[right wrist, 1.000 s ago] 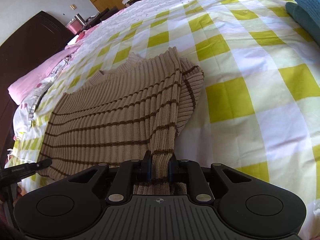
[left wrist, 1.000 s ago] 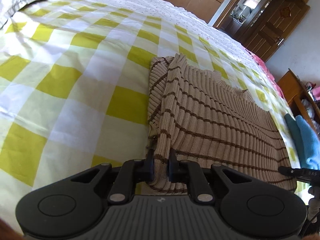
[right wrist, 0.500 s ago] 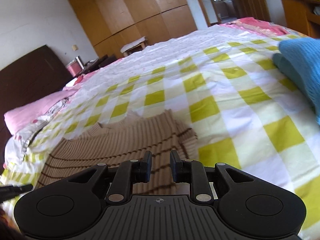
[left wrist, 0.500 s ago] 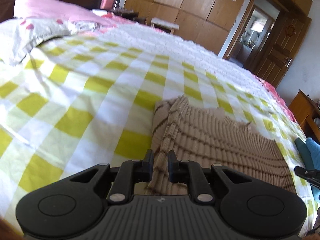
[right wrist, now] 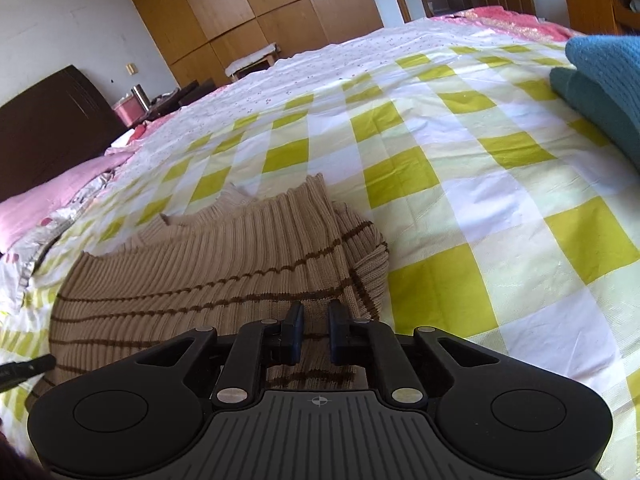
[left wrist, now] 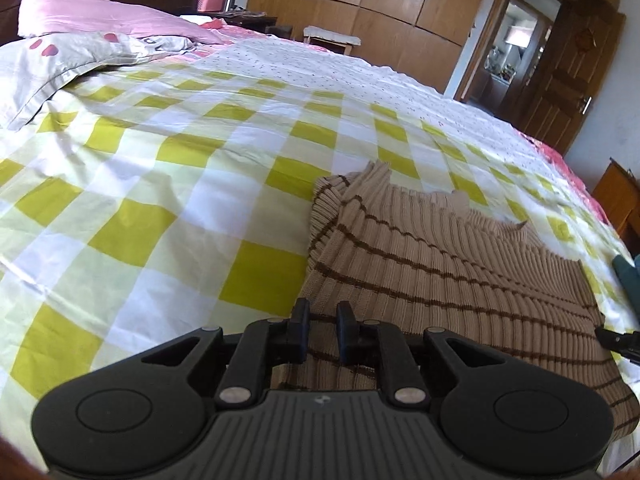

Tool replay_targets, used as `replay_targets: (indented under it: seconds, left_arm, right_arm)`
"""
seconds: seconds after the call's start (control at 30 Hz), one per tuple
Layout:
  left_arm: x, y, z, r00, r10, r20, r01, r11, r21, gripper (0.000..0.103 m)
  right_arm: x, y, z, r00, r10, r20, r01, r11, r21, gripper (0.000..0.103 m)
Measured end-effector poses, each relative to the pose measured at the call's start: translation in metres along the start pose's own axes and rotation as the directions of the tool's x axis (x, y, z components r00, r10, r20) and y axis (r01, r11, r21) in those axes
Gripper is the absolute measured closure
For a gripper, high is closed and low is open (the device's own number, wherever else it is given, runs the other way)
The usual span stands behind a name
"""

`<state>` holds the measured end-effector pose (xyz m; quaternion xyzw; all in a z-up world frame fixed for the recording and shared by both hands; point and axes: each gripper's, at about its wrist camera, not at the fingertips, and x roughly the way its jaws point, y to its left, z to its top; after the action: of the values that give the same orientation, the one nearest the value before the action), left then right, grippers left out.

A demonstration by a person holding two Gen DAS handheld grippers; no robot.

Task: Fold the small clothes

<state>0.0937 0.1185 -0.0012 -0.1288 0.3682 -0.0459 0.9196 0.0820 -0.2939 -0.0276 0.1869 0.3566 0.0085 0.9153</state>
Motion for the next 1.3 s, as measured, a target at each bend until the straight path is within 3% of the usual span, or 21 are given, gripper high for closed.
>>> replay_targets:
  seconds: [0.07, 0.17, 0.27, 0.37, 0.63, 0.73, 0.8, 0.9, 1.1, 1.3]
  left_arm:
    - [-0.006, 0.002, -0.001, 1.000, 0.003, 0.014, -0.003, 1.000, -0.007, 0.082]
    - [-0.011, 0.006, -0.004, 1.000, 0.009, 0.017, -0.009, 1.000, -0.006, 0.082]
    - [-0.009, 0.013, -0.008, 1.000, -0.004, -0.009, 0.004, 1.000, -0.028, 0.081]
    - [-0.007, 0.013, -0.007, 1.000, 0.000, -0.021, -0.001, 1.000, -0.023, 0.079]
    - [-0.015, 0.014, -0.007, 0.999, -0.040, -0.007, 0.039, 0.998, -0.041, 0.079]
    - [-0.016, 0.015, -0.008, 0.999, -0.048, -0.023, 0.047, 0.997, -0.055, 0.078]
    - [-0.016, 0.017, -0.008, 0.998, -0.051, -0.034, 0.048, 0.997, -0.068, 0.078]
    - [-0.021, 0.022, -0.008, 0.997, -0.067, -0.028, 0.064, 0.993, -0.099, 0.077]
    - [-0.022, 0.021, -0.012, 0.994, -0.096, -0.052, 0.089, 0.988, -0.125, 0.070]
    - [-0.024, 0.025, -0.016, 0.991, -0.117, -0.068, 0.106, 0.982, -0.158, 0.068]
  right_arm:
    - [-0.005, 0.009, -0.001, 0.999, -0.031, 0.016, 0.032, 0.999, -0.033, 0.093]
    - [-0.019, 0.023, -0.001, 0.997, -0.041, 0.062, 0.045, 0.996, -0.072, 0.082]
    - [-0.017, 0.029, -0.001, 0.998, -0.042, 0.053, 0.046, 0.996, -0.075, 0.082]
    - [-0.002, 0.024, -0.004, 0.995, -0.095, -0.006, 0.095, 0.994, -0.060, 0.086]
    - [-0.024, 0.053, 0.009, 0.996, -0.068, 0.049, 0.073, 0.992, -0.107, 0.082]
    - [-0.013, 0.066, 0.007, 0.999, -0.054, -0.003, 0.053, 0.988, -0.142, 0.082]
    - [0.007, 0.073, 0.000, 0.994, -0.057, -0.095, 0.039, 0.984, -0.176, 0.082]
    - [0.011, 0.083, -0.003, 0.993, -0.095, -0.077, 0.077, 0.975, -0.210, 0.082]
    - [0.000, 0.120, 0.014, 0.998, 0.007, -0.056, -0.020, 0.972, -0.234, 0.082]
    - [0.031, 0.185, 0.020, 0.974, 0.150, -0.170, -0.192, 0.943, -0.270, 0.080]
